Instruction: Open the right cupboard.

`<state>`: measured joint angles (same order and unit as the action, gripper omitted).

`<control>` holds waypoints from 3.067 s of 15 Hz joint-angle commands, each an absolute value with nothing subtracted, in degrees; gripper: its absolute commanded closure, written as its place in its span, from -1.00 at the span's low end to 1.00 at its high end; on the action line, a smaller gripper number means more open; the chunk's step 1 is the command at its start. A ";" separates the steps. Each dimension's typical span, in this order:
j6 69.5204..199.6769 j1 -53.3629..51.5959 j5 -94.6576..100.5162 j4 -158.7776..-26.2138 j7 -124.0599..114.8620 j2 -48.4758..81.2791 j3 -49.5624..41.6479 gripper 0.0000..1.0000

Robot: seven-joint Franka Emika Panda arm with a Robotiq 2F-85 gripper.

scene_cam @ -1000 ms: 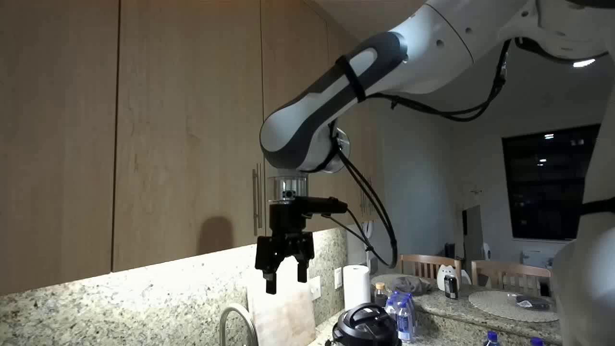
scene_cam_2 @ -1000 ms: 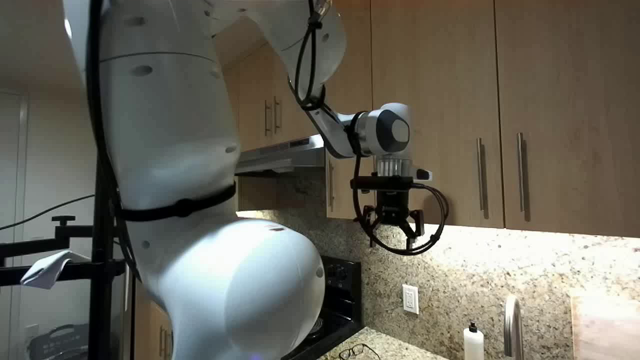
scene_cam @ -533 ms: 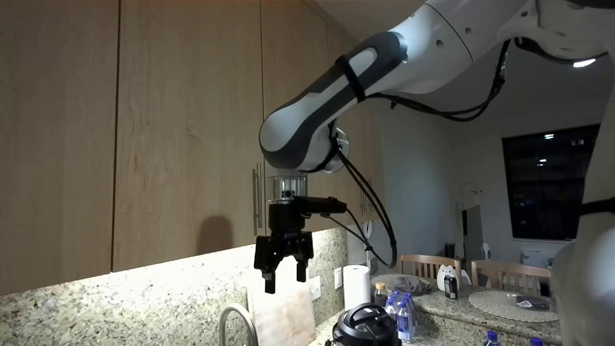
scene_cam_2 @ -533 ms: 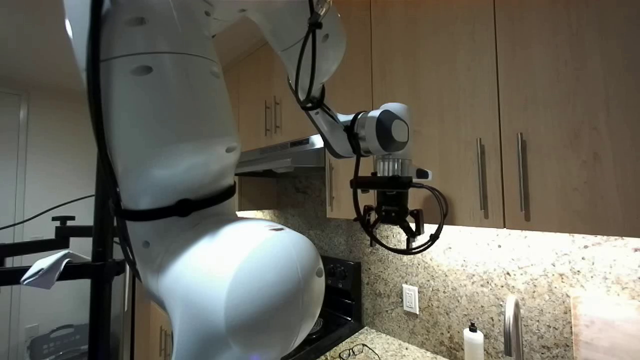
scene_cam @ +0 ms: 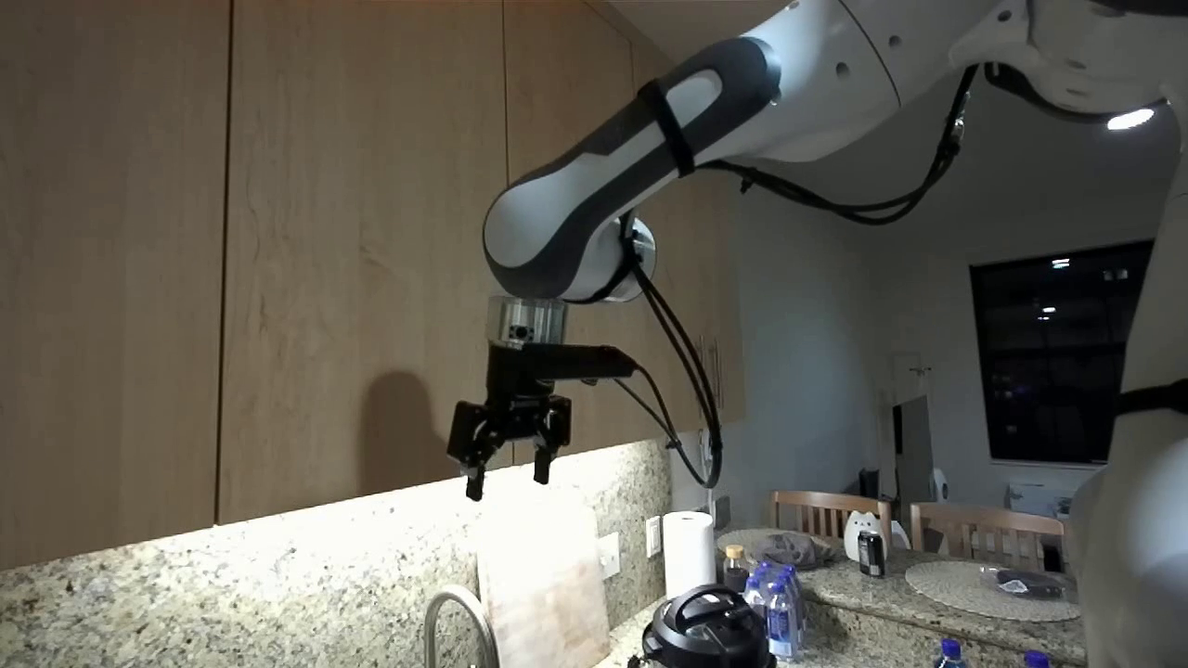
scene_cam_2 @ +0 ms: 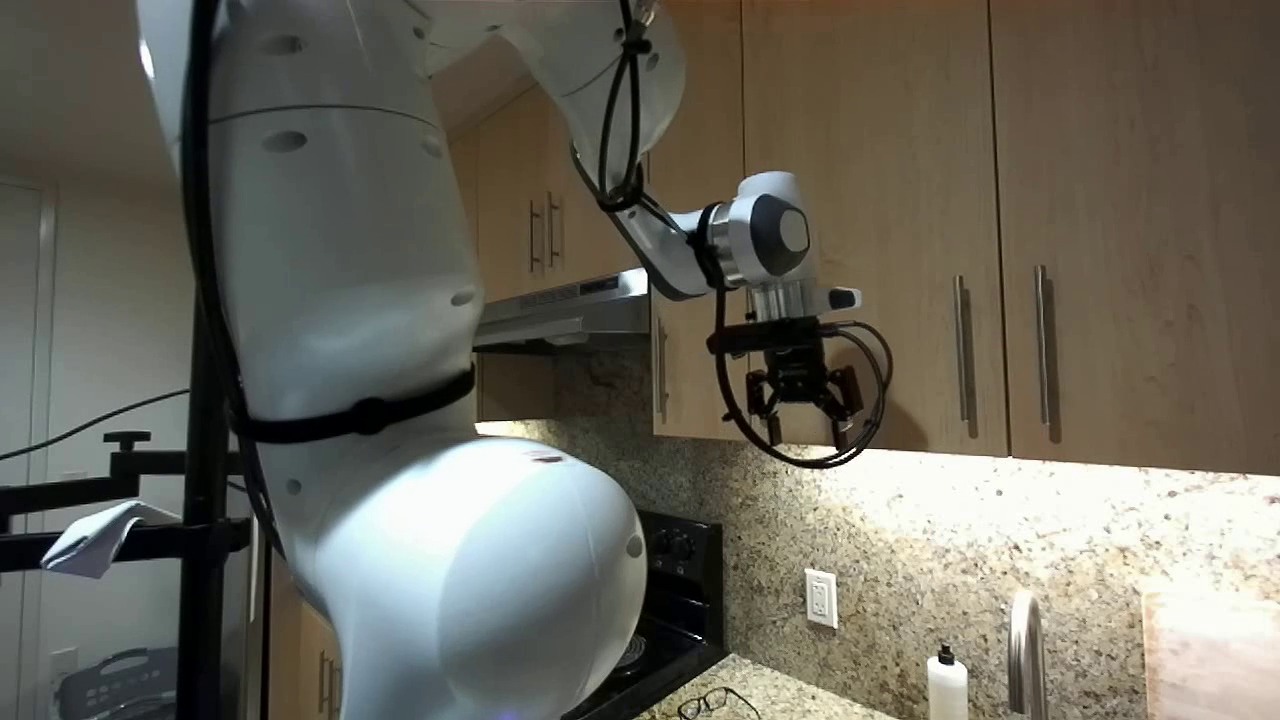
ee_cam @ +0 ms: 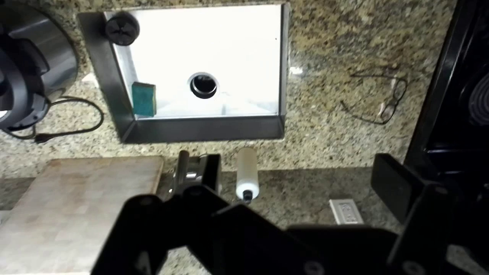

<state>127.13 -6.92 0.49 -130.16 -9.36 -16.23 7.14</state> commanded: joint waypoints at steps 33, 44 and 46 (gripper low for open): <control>132.07 5.65 48.42 -105.67 -61.84 -0.59 5.89 -1.00; 132.59 1.23 56.47 -97.52 -72.03 6.01 -0.02 -1.00; 131.86 1.04 56.77 -97.32 -72.49 6.49 -0.46 -1.00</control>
<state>132.52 1.79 54.15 -99.74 -68.97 3.96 0.89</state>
